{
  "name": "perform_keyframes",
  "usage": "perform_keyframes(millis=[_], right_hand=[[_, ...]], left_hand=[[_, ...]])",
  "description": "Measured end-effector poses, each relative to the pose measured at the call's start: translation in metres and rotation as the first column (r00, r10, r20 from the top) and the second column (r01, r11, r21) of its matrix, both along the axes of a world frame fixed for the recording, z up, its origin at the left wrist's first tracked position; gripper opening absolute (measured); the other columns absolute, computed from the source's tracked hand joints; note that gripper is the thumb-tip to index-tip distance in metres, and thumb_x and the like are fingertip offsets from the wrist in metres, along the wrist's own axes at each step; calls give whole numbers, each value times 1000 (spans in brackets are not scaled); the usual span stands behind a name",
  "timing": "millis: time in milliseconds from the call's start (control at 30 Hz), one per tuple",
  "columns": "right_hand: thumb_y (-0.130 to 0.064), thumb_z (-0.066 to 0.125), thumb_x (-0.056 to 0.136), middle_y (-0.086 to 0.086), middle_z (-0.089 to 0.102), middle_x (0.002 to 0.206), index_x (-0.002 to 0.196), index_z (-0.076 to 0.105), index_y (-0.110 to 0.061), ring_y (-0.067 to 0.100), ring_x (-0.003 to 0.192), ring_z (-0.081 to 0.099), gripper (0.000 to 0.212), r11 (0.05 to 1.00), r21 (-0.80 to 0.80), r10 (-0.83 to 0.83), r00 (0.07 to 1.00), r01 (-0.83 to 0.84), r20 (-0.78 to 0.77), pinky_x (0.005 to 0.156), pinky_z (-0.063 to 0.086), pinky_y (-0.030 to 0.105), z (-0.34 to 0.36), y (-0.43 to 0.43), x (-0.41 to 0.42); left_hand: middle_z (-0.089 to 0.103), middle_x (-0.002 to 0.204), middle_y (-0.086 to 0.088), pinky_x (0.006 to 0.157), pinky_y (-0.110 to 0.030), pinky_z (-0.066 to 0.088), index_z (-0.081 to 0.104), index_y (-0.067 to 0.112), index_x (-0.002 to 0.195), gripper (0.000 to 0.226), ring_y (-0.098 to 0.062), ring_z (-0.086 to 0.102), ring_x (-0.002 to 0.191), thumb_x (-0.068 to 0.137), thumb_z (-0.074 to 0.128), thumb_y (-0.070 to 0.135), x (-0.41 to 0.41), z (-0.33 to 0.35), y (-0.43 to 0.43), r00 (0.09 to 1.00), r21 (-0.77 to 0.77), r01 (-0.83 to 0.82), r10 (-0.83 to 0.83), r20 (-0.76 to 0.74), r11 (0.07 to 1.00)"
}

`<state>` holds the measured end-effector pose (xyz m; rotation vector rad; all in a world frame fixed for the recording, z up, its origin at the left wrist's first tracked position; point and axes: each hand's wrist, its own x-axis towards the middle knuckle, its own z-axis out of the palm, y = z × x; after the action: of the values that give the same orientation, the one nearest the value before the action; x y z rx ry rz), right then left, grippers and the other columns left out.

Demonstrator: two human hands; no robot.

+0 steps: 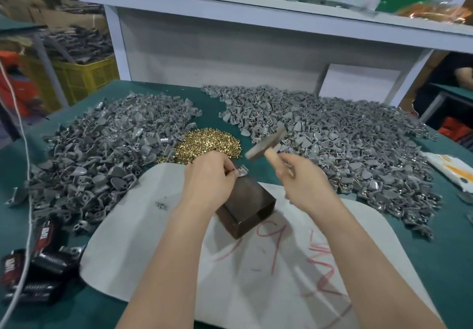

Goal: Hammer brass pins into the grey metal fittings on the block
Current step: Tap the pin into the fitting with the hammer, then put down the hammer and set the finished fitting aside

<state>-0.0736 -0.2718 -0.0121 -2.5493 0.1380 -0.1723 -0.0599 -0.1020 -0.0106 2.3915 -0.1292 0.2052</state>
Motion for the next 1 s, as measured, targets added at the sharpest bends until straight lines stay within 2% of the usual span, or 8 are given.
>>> perform_keyframes(millis=[233,333,433,567,633,733,867,1000], right_hand=[[-29,41,97,12,52,112,108,67,-19,33,104,52,29,978,-205,-61,995,43,-83,95,42,39,-8,5,1],[-31,48,96,5,60,119,122,61,-21,22,109,56,31,997,-62,55,997,-51,60,98,43,36,12,11,2],[-28,55,93,-5,70,89,109,65,-21,11,74,66,20,958,116,266,964,-264,-5,77,54,29,25,30,10],[-16,55,93,-6,67,87,108,65,-17,11,72,62,18,939,339,14,988,-66,156,73,54,28,34,32,49],[-21,54,95,-6,58,109,142,36,-22,16,82,60,51,936,337,-178,963,102,202,83,54,36,41,27,73],[-24,54,94,18,41,141,150,1,-32,28,99,62,78,988,103,-124,986,112,114,98,46,45,34,43,95],[-14,55,91,5,51,139,137,47,-27,24,123,50,49,909,-193,388,919,-370,64,102,38,31,8,115,102],[-3,50,86,8,64,114,111,67,-19,30,105,58,34,766,-416,496,862,-490,-102,86,48,32,-13,167,115]], left_hand=[[70,92,4,89,-40,50,72,21,87,9,-18,62,95,90,63,21,2,-2,0,1000,-30,3,-3,7,1000],[67,88,6,88,-38,50,68,25,83,9,-17,62,92,89,63,22,3,-1,-3,999,-52,31,-29,32,998],[63,93,4,82,-29,47,69,23,87,9,-17,60,91,89,62,19,4,-2,-5,995,-95,41,-33,89,995],[56,116,2,85,-19,41,65,17,113,23,-14,56,104,91,60,22,7,-1,1,968,-315,-93,159,192,945],[53,122,3,81,-10,43,62,23,112,20,-10,56,105,92,59,21,9,2,8,932,-558,-183,324,163,809],[56,111,2,69,-7,40,55,34,95,21,-4,56,91,93,53,13,12,5,19,875,-870,-270,482,-44,412],[57,105,-2,78,-19,45,53,19,101,20,-10,54,88,94,45,3,20,2,32,817,-956,-287,506,-276,-59],[54,92,4,53,-4,41,51,16,109,23,-4,52,73,94,42,3,22,1,34,778,-946,-307,546,-312,-103]])
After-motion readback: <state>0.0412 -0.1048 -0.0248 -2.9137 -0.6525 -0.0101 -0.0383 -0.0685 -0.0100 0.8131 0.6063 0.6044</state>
